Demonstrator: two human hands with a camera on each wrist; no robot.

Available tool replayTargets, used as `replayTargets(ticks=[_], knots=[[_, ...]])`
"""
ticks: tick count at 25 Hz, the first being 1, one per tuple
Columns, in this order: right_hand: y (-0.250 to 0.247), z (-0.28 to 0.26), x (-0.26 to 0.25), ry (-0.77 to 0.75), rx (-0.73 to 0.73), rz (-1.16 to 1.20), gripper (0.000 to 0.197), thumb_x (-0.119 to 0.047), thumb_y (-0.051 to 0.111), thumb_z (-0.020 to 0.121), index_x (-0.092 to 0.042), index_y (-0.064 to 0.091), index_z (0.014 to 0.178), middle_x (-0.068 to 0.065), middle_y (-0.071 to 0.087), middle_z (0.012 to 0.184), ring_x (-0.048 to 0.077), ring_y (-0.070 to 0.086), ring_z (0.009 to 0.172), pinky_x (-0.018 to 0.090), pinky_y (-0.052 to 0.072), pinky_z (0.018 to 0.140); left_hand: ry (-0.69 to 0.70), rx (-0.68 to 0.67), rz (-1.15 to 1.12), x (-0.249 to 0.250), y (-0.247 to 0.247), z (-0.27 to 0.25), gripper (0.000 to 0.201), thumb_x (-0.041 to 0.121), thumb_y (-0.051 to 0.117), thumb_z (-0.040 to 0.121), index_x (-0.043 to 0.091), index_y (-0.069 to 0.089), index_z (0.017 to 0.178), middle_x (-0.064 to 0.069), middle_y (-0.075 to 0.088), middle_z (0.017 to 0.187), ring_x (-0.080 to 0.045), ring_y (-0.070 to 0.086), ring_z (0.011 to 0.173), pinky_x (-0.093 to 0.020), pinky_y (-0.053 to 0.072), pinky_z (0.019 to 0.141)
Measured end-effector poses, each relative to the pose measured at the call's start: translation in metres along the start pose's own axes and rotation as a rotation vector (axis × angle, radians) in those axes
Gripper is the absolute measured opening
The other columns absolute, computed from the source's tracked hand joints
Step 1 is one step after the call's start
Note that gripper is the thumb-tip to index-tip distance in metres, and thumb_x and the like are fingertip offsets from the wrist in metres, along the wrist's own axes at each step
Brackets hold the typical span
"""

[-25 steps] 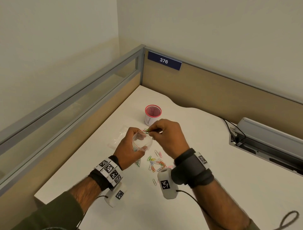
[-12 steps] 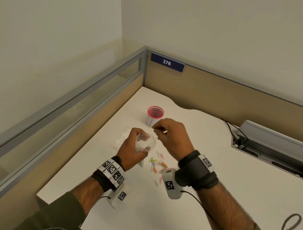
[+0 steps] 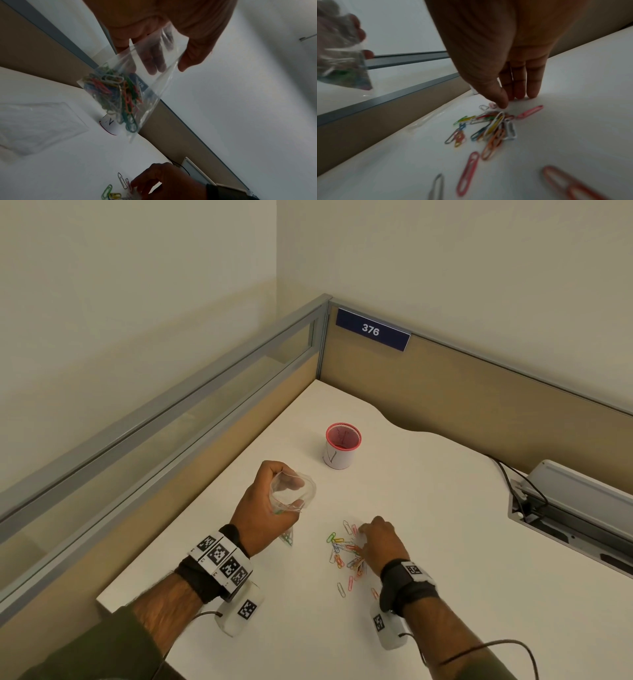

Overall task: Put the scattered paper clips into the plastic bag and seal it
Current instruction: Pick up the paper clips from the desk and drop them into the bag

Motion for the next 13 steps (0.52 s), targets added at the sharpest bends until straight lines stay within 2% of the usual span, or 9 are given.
replayTargets(ticks=[3,5,7,10,13], knots=[[0.012,0.003,-0.012,-0.031,-0.034,-0.003,0.026,-0.013,0.049,0.091,-0.014,0.06,0.115,0.008,0.054,0.115,0.027,0.055,0.11,0.037,0.05,0.093,-0.007,0.011,0.002,0.0,0.0,0.002,0.047,-0.003,0.075,0.078,0.015,0.048,0.112,0.001,0.068,0.109,-0.013,0.064,0.112,-0.025,0.051,0.095],[0.006,0.006,-0.014,-0.013,0.018,0.063,0.031,-0.008,0.047,0.089,-0.015,0.06,0.117,0.007,0.056,0.117,0.026,0.056,0.11,0.035,0.049,0.094,-0.006,0.005,0.006,0.002,0.001,0.002,0.048,-0.002,0.076,0.078,0.015,0.047,0.113,0.0,0.068,0.109,-0.013,0.064,0.113,-0.025,0.051,0.094],[-0.004,0.011,-0.017,-0.054,0.071,0.089,0.042,-0.002,0.045,0.088,-0.014,0.056,0.127,0.007,0.051,0.128,0.025,0.049,0.12,0.035,0.045,0.101,-0.003,-0.003,0.016,0.004,0.002,0.0,0.048,-0.001,0.076,0.078,0.016,0.047,0.113,0.0,0.067,0.11,-0.015,0.064,0.113,-0.029,0.052,0.097],[-0.002,0.014,-0.032,-0.177,-0.018,0.069,0.057,0.001,0.047,0.086,-0.017,0.042,0.14,0.005,0.033,0.148,0.025,0.031,0.136,0.036,0.035,0.112,0.0,-0.004,0.023,0.005,0.001,-0.001,0.049,-0.001,0.076,0.078,0.016,0.047,0.114,0.0,0.067,0.11,-0.015,0.064,0.113,-0.034,0.053,0.098],[0.012,0.012,-0.048,-0.301,-0.098,0.008,0.062,0.0,0.055,0.082,-0.019,0.043,0.139,0.004,0.032,0.147,0.025,0.03,0.135,0.034,0.036,0.11,0.0,0.006,0.019,0.005,-0.001,-0.002,0.049,-0.003,0.076,0.077,0.015,0.047,0.113,0.0,0.067,0.111,-0.014,0.064,0.113,-0.036,0.053,0.1]])
Point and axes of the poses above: each hand's wrist, its own z-axis towards the middle knuckle, its own y-axis out of the palm, x = y × z, the point moved 3 cm from there along z, towards the middle knuckle
